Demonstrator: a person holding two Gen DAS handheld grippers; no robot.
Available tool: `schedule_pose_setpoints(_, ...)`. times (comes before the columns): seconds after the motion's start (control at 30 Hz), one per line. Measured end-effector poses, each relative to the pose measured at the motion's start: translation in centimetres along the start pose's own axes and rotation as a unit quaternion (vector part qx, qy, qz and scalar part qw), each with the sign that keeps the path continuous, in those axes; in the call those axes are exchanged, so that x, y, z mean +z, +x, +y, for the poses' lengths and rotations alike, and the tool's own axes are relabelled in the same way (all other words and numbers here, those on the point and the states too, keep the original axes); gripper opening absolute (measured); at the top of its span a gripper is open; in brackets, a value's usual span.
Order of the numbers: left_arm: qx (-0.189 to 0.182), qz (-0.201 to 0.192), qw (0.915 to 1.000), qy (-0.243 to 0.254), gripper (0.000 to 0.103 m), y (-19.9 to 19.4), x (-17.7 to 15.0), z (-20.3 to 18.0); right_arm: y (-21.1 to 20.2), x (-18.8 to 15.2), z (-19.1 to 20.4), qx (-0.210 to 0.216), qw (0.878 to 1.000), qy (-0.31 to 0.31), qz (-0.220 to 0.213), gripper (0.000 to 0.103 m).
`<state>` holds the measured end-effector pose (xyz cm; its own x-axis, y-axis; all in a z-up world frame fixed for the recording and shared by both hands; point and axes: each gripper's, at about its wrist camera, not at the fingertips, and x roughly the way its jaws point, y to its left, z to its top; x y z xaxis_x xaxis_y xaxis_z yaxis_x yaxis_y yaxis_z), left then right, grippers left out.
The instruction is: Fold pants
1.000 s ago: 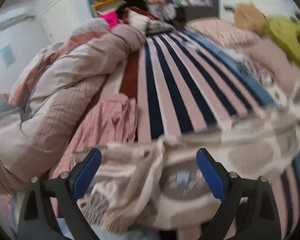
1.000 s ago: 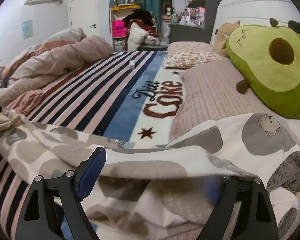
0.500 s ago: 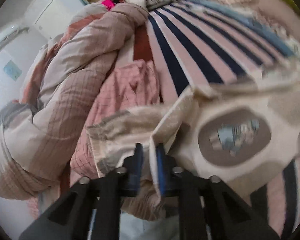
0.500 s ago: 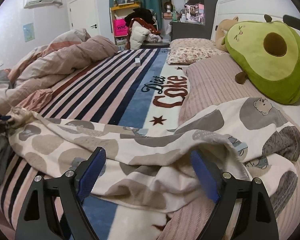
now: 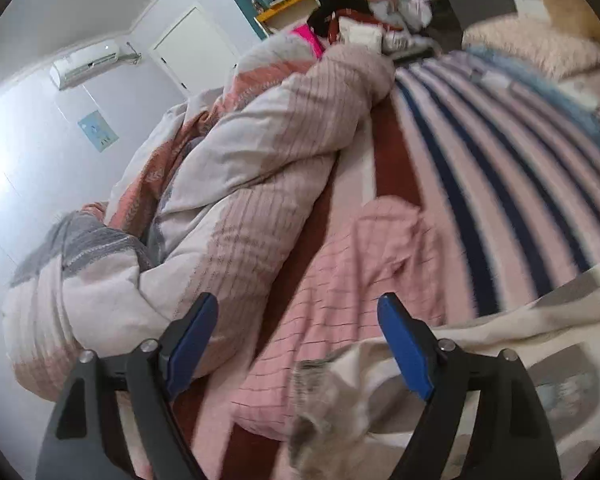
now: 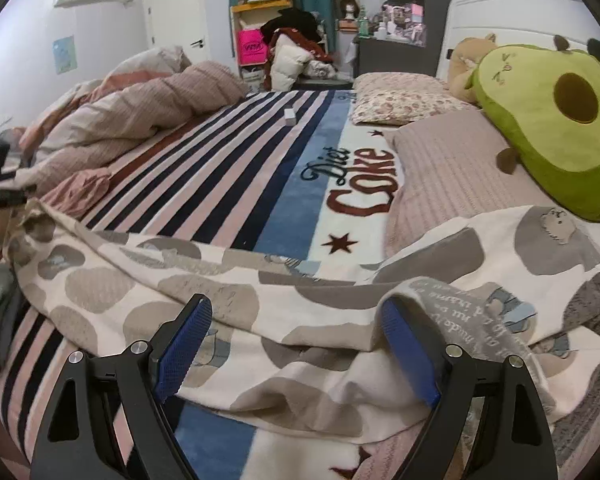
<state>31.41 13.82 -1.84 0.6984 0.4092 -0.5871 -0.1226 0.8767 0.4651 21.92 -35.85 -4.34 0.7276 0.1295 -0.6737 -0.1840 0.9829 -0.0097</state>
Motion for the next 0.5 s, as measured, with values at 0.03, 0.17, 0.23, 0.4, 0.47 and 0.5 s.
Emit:
schedule_pose_setpoints(0.03,-0.025,-0.002,0.9997,-0.004,0.079,-1.0,-0.2,-0.3,0.3,-0.2,0.3,0.006,1.000,-0.010,0.004,0.084)
schedule_pose_setpoints(0.17,-0.160,-0.012,0.9871,-0.006,0.079,-5.3,-1.4,-3.2,1.5,-0.7,1.9,0.036,0.998,-0.044,0.025,0.084)
schedule_pose_setpoints(0.23,-0.224,-0.006,0.9744,-0.010,0.079,-6.5,-2.1,-5.3,2.5,-0.9,3.0,0.071,0.995,-0.050,0.041,0.083)
schedule_pose_setpoints(0.4,-0.329,0.024,0.9438,-0.015,0.079,-6.6,-3.9,-11.3,5.5,-1.6,4.4,0.119,0.989,-0.041,0.080,0.042)
schedule_pose_setpoints(0.47,-0.347,0.042,0.9367,-0.014,0.071,-5.9,-4.4,-13.4,6.9,-2.2,4.9,0.116,0.987,-0.050,0.095,0.029)
schedule_pose_setpoints(0.5,-0.361,0.056,0.9306,-0.013,0.060,-5.2,-4.6,-14.6,7.3,-2.2,4.8,0.115,0.987,-0.050,0.099,0.025)
